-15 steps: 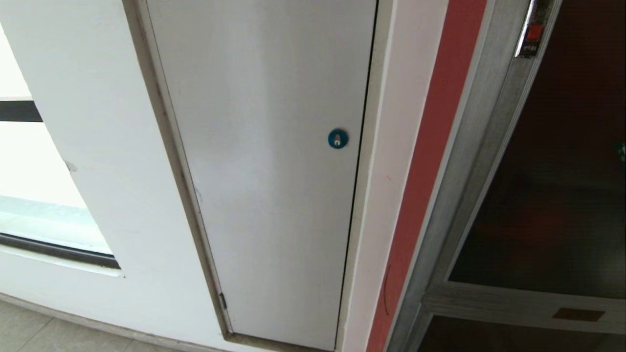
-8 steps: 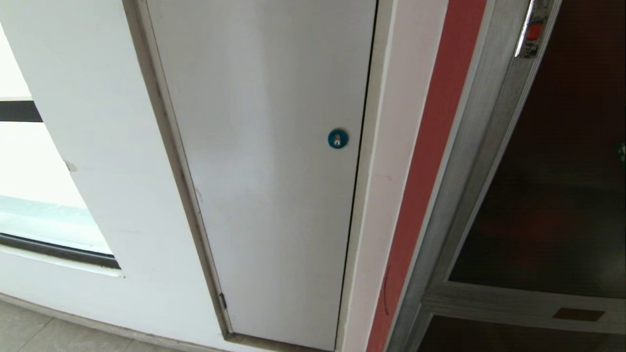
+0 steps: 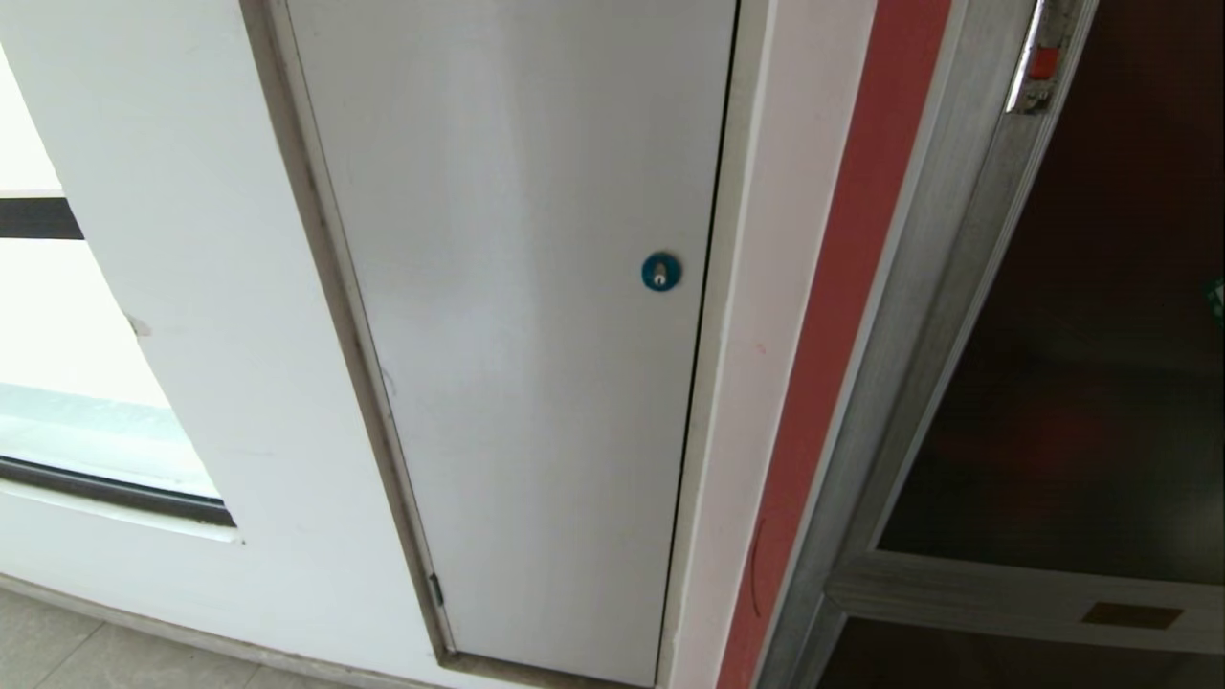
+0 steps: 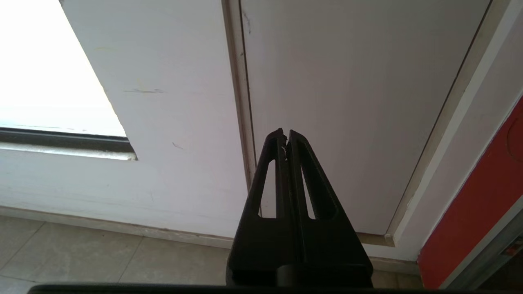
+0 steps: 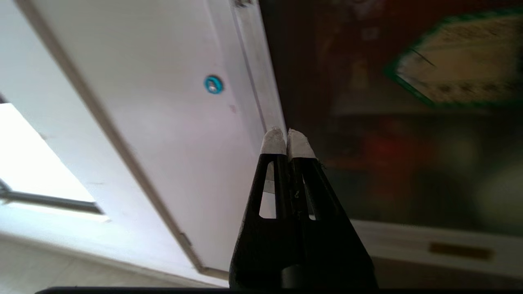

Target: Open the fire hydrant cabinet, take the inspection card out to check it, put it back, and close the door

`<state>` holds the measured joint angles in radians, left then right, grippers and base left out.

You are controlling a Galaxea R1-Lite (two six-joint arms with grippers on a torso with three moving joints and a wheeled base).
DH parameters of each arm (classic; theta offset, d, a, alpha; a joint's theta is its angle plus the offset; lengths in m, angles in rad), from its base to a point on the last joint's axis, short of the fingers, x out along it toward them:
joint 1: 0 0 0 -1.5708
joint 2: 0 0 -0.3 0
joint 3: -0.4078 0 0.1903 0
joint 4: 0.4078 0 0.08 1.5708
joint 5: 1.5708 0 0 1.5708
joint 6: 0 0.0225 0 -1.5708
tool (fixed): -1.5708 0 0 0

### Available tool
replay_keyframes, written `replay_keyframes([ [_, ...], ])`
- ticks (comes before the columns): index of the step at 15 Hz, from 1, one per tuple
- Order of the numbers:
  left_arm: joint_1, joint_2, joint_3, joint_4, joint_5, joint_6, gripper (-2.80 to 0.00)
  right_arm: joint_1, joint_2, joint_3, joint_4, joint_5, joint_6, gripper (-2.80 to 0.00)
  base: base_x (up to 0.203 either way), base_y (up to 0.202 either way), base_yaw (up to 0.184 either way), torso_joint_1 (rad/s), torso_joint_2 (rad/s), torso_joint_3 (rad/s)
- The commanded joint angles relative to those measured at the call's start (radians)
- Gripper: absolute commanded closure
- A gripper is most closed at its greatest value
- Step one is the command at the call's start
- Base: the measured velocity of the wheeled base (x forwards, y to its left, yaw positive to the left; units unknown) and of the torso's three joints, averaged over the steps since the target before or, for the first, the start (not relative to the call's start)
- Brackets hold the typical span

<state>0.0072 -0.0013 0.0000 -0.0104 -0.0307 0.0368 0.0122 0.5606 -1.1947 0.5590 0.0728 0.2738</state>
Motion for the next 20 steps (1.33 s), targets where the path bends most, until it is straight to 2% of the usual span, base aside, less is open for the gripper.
replay_keyframes([
  [1,0.0,0.001,0.006,0.0,0.0,-0.002,0.0,-0.041,-0.116,0.014,0.061,0.008,-0.001,0.0,0.0,0.0,0.0,0.0,0.0,0.0],
  [5,0.0,0.001,0.006,0.0,0.0,0.0,0.0,-0.043,-0.205,0.089,0.108,0.012,-0.015,0.0,0.0,0.0,0.0,0.0,0.0,0.0],
  [11,0.0,0.001,0.006,0.0,0.0,0.0,0.0,-0.04,-0.363,0.333,0.066,0.05,-0.077,0.0,0.0,0.0,0.0,0.0,0.0,0.0],
  [14,0.0,0.001,0.006,0.0,0.0,0.0,0.0,-0.028,-0.446,0.499,-0.041,0.058,-0.098,0.0,0.0,0.0,0.0,0.0,0.0,0.0],
  [17,0.0,0.001,0.006,0.0,0.0,0.0,0.0,-0.023,-0.546,0.678,-0.164,0.052,-0.167,0.0,0.0,0.0,0.0,0.0,0.0,0.0],
  [20,0.0,0.001,0.006,0.0,0.0,-0.001,0.0,-0.022,-0.561,0.87,-0.378,-0.03,-0.208,0.0,0.0,0.0,0.0,0.0,0.0,0.0],
])
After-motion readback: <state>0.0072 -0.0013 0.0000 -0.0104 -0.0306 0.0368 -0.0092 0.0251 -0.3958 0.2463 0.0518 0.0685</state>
